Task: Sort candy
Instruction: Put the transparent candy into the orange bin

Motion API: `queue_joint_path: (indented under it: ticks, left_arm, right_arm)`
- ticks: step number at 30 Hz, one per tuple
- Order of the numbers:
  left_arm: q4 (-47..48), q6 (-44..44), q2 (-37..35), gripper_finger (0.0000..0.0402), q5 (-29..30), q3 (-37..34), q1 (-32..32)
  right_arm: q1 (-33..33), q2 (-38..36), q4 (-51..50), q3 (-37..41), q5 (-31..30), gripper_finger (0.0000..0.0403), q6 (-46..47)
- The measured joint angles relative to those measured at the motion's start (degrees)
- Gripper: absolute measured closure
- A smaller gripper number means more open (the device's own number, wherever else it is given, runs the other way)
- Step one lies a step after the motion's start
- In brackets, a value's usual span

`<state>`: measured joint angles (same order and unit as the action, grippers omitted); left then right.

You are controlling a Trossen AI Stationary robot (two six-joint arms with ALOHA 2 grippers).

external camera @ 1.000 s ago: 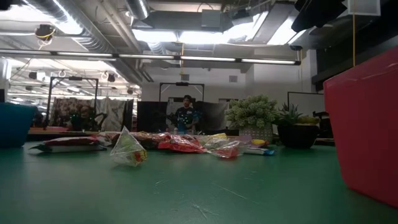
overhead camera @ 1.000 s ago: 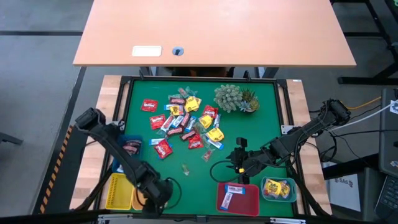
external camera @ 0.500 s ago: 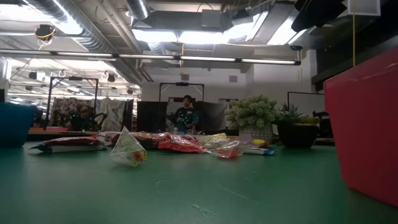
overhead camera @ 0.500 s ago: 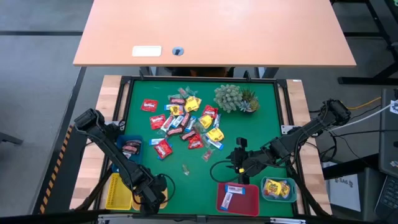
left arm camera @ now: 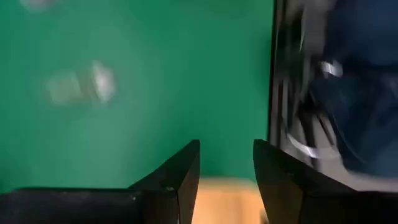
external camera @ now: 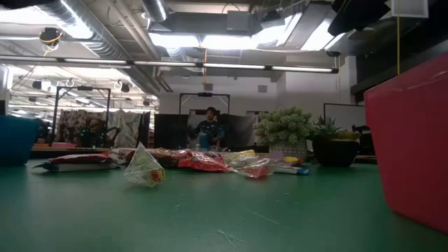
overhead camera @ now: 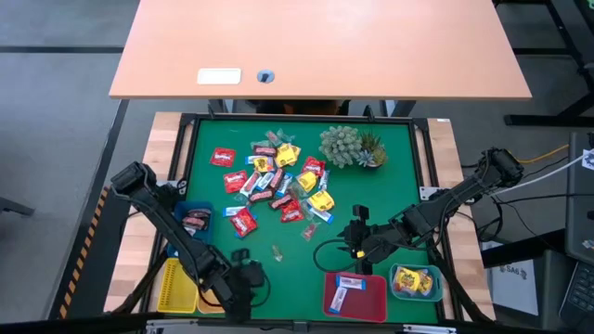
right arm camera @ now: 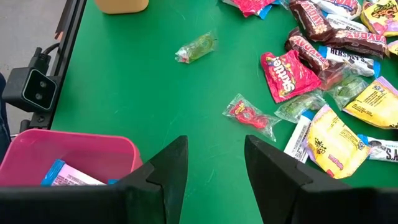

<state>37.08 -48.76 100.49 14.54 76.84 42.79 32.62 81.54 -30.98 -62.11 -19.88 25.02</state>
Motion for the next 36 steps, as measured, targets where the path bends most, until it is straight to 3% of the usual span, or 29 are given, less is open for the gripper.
queue_joint_path:
  ticks: [5, 12, 16, 25, 36]
  left_arm:
    - [-6.7, 12.4, 0.0, 0.0268, 9.5, 0.0, -2.7]
    - [-9.4, 24.6, 0.0, 0.0268, 9.8, 0.0, -7.7]
    - [-9.4, 27.3, 0.0, 0.0268, 9.8, 0.0, -10.2]
    - [-8.9, 29.1, 0.0, 0.0220, 1.4, 0.0, -15.4]
    - [-3.6, 48.2, 0.5, 0.0198, -4.0, -3.9, -18.2]
  right_arm:
    - [0.0, 0.0, 0.0, 0.0, 0.0, 0.0244, 0.0]
    - [0.0, 0.0, 0.0, 0.0, 0.0, 0.0244, 0.0]
    - [0.0, 0.0, 0.0, 0.0, 0.0, 0.0244, 0.0]
    - [0.0, 0.0, 0.0, 0.0, 0.0, 0.0244, 0.0]
    - [0.0, 0.0, -0.1, 0.0, 0.0, 0.0244, 0.0]
